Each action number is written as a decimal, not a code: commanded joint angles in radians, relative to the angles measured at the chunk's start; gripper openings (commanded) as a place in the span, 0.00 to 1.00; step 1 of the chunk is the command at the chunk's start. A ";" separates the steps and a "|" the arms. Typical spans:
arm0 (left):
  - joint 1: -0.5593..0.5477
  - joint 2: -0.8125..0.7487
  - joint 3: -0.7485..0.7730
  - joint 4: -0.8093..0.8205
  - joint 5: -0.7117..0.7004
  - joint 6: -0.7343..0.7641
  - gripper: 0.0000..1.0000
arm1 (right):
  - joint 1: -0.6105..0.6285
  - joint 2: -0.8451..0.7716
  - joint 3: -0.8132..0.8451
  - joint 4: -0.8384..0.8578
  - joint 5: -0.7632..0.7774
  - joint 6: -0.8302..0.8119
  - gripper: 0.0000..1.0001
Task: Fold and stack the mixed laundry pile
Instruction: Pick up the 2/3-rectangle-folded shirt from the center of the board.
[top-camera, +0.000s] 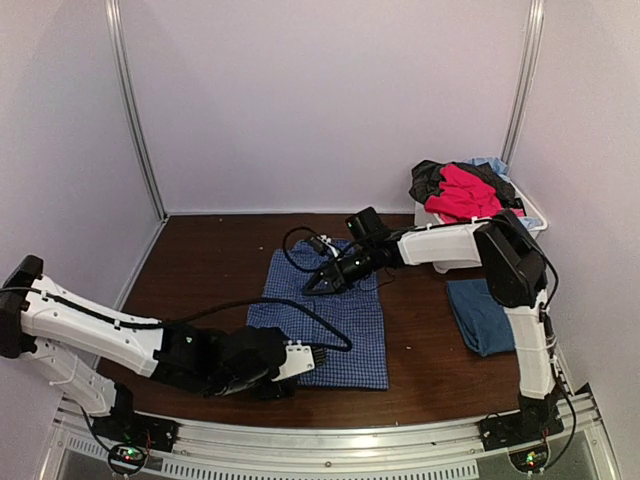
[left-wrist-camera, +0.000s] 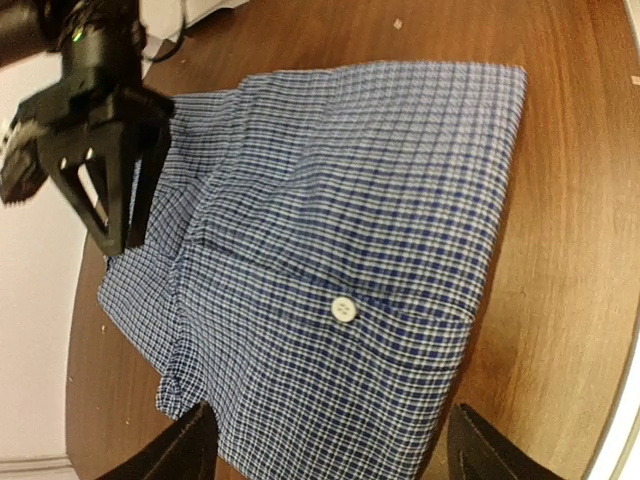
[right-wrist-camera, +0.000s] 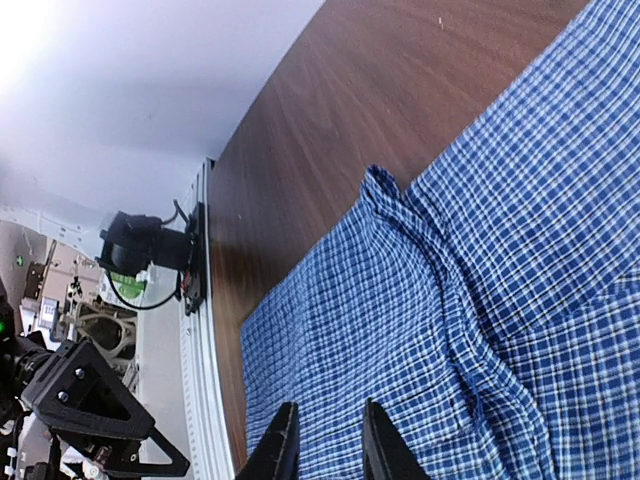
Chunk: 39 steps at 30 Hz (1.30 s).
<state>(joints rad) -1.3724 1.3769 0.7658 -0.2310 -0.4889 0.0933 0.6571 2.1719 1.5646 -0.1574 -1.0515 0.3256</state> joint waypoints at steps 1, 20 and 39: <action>-0.045 0.112 -0.014 0.103 -0.112 0.174 0.78 | 0.003 0.126 0.102 -0.112 -0.030 -0.063 0.21; -0.081 0.348 0.070 0.242 -0.265 0.328 0.17 | 0.040 0.278 0.140 -0.254 0.059 -0.211 0.15; -0.047 0.093 0.416 -0.484 0.323 0.202 0.00 | 0.232 -0.023 -0.170 -0.129 -0.064 -0.107 0.15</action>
<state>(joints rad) -1.4490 1.4994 1.1389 -0.6323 -0.2806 0.3191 0.8658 2.2150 1.4097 -0.2790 -1.0760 0.2081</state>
